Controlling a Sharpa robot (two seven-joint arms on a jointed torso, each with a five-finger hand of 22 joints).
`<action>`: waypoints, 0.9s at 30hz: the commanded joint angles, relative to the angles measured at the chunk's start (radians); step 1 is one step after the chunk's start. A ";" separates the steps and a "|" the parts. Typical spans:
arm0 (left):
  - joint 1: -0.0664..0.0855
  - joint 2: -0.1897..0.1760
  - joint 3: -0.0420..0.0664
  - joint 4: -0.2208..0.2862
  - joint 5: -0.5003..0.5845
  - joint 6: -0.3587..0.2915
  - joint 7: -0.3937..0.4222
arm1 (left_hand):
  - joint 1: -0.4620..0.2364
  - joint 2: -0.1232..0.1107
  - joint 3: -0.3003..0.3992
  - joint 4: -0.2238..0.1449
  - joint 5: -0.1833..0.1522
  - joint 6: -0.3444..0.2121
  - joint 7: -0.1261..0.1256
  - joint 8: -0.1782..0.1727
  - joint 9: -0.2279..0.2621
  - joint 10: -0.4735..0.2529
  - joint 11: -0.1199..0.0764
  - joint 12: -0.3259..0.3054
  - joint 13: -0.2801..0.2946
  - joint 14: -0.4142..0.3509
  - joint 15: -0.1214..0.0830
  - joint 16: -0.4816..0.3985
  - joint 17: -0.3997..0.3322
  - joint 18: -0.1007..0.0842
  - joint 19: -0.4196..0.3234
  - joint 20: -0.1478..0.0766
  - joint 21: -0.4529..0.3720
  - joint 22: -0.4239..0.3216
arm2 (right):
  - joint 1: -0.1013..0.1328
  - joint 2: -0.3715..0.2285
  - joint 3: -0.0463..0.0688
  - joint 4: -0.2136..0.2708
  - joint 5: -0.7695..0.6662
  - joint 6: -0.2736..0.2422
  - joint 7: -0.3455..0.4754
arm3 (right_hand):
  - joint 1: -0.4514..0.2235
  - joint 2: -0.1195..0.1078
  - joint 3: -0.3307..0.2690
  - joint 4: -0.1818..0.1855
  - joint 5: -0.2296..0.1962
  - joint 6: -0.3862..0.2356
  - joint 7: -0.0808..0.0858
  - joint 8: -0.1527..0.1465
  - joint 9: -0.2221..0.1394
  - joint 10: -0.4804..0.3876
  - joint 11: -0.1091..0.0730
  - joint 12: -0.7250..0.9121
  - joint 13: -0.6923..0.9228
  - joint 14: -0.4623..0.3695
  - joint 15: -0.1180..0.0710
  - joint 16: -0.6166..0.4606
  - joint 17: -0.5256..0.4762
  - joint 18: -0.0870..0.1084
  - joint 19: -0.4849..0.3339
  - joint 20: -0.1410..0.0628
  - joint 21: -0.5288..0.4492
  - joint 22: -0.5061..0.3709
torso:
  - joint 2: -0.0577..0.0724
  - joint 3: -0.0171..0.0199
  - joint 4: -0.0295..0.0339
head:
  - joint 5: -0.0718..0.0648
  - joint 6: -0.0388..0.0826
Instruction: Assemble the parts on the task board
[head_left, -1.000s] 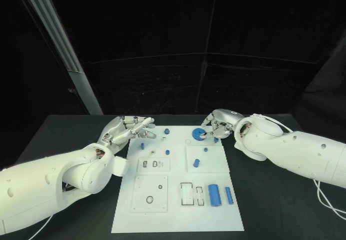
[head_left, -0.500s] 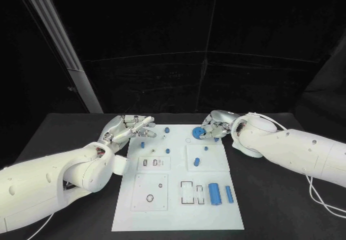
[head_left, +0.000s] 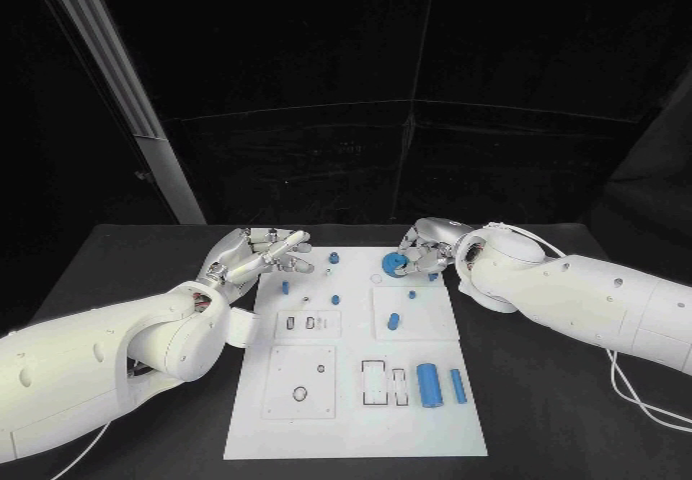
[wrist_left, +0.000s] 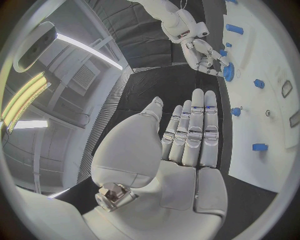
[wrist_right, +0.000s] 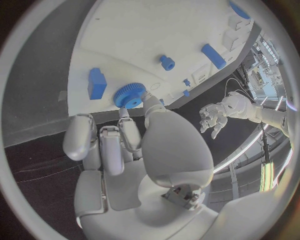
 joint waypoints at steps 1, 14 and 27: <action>0.001 0.001 0.000 0.000 -0.007 0.023 -0.002 | 0.004 0.006 -0.002 -0.005 -0.005 0.003 0.007 -0.006 -0.001 0.002 0.003 -0.004 -0.001 -0.005 0.004 -0.007 0.001 0.006 0.004 0.006 -0.005 -0.001 | 0.002 0.005 0.001 -0.001 -0.046 -0.023 -0.017 | 0.012 -0.003 -0.008 -0.001 0.002 -0.006 0.000 0.003 0.000 0.007 -0.002 0.006 0.002 0.073 0.010 0.005 0.086 -0.021 0.010 -0.001 0.007 0.004 | 0.000 0.0000 0.0001 | 0.000 -0.001; 0.001 0.002 0.000 -0.001 -0.007 0.030 -0.006 | 0.004 0.007 -0.001 -0.006 -0.004 0.003 0.006 -0.006 -0.001 0.002 0.003 -0.004 -0.001 -0.005 0.004 -0.007 0.001 0.006 0.004 0.006 -0.005 -0.001 | 0.002 0.024 0.001 -0.008 -0.095 -0.002 -0.032 | 0.021 -0.007 -0.017 -0.001 -0.018 -0.016 0.004 0.002 -0.001 0.005 0.001 0.011 0.010 0.074 0.013 0.010 0.097 -0.023 0.013 0.002 0.014 0.016 | 0.000 -0.0002 0.0006 | -0.002 -0.005; 0.001 0.001 0.000 -0.001 -0.007 0.032 -0.010 | 0.004 0.008 -0.001 -0.006 -0.004 0.003 0.006 -0.007 -0.001 0.002 0.003 -0.005 0.000 -0.005 0.004 -0.008 0.002 0.006 0.004 0.006 -0.005 -0.001 | 0.002 0.036 0.001 -0.017 -0.130 0.037 -0.043 | 0.098 0.053 0.037 -0.044 -0.087 0.062 -0.011 0.049 0.012 0.044 -0.012 0.085 0.090 0.075 0.004 0.015 0.111 -0.025 0.016 -0.004 0.026 0.035 | 0.000 0.0002 -0.0009 | -0.002 -0.012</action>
